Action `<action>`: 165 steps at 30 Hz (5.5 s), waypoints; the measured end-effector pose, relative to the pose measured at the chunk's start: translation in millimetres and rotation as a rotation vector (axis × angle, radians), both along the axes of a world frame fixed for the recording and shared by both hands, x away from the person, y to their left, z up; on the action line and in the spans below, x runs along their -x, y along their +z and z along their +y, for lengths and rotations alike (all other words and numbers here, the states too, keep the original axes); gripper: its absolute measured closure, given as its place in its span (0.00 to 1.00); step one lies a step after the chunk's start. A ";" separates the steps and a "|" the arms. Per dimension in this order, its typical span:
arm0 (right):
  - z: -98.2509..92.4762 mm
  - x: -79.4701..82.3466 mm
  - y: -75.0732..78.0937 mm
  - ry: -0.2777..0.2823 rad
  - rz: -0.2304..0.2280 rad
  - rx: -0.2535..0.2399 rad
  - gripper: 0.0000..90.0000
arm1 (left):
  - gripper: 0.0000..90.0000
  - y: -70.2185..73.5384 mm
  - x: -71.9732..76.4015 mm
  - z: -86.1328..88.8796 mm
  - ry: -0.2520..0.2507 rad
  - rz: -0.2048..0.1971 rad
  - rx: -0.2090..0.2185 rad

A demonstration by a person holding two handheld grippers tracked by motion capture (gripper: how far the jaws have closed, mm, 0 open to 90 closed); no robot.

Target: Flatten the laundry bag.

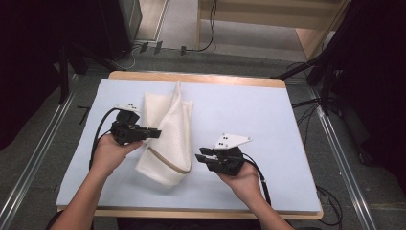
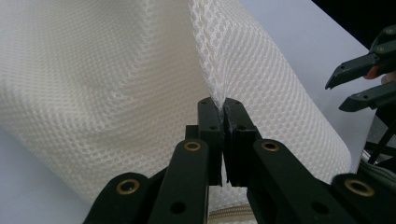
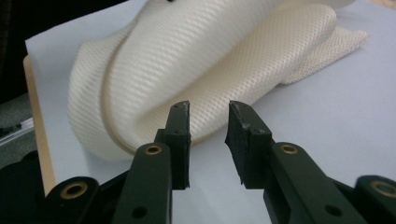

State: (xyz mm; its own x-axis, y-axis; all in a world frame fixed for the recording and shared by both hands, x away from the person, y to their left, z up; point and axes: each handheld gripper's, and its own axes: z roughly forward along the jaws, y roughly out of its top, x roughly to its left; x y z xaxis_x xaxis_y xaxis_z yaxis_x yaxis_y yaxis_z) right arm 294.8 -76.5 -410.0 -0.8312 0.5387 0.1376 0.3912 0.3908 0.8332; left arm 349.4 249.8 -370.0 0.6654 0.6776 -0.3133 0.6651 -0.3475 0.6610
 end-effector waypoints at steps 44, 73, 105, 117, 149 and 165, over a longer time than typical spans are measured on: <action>51.7 -101.3 7.7 -0.068 0.014 0.018 0.47 | 0.97 -28.6 23.6 102.4 0.289 0.040 -0.041; 42.6 -113.6 8.6 -0.049 0.091 0.105 0.92 | 0.97 -29.4 21.8 101.6 0.309 0.035 -0.045; -87.9 -90.5 17.7 -0.322 0.038 0.031 0.91 | 0.97 -41.9 -16.0 62.5 0.257 0.063 -0.043; -77.7 -116.8 -0.2 -0.334 0.064 0.022 0.90 | 0.97 -51.5 -37.0 74.1 0.308 0.080 -0.037; -84.1 -139.0 0.4 -0.375 0.084 -0.004 0.49 | 0.57 -49.3 -43.8 77.4 0.286 0.025 -0.014; -107.0 -73.0 -17.3 -0.307 0.065 0.015 0.44 | 0.51 -59.6 2.3 85.3 0.272 0.056 -0.028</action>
State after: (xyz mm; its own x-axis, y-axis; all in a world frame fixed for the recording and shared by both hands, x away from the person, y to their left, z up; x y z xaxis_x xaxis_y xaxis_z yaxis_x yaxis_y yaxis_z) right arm 367.7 -183.5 -427.3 -0.6192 0.7654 0.1755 0.5452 0.2581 0.7976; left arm 347.1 335.1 -429.5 0.4401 0.8377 -0.3234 0.7717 -0.1688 0.6131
